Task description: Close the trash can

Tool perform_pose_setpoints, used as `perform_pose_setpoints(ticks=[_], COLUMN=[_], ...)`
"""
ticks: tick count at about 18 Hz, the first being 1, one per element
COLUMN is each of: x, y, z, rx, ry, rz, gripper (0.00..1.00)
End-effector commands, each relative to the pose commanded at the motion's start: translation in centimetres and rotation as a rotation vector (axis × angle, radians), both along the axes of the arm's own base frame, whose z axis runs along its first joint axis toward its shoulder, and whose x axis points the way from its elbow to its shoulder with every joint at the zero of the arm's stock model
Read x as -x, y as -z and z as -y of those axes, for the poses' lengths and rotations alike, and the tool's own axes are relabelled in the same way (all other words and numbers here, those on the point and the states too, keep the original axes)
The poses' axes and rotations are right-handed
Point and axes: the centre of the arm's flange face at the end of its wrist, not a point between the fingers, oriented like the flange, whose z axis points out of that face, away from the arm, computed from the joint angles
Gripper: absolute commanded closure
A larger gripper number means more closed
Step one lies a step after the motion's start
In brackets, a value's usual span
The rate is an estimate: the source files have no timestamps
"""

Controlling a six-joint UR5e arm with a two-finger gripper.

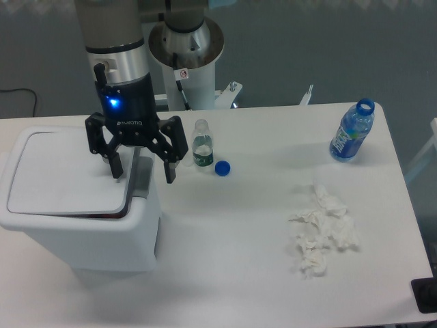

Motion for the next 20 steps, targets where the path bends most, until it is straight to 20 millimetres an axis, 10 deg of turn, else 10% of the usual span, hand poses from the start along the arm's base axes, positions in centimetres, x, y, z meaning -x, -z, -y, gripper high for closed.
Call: perform_pose_setpoints(ticks=[20], x=[0.5], y=[1.3], z=[-0.3], rx=[0.012], ry=[-0.004], rz=[0.010], gripper=[0.00])
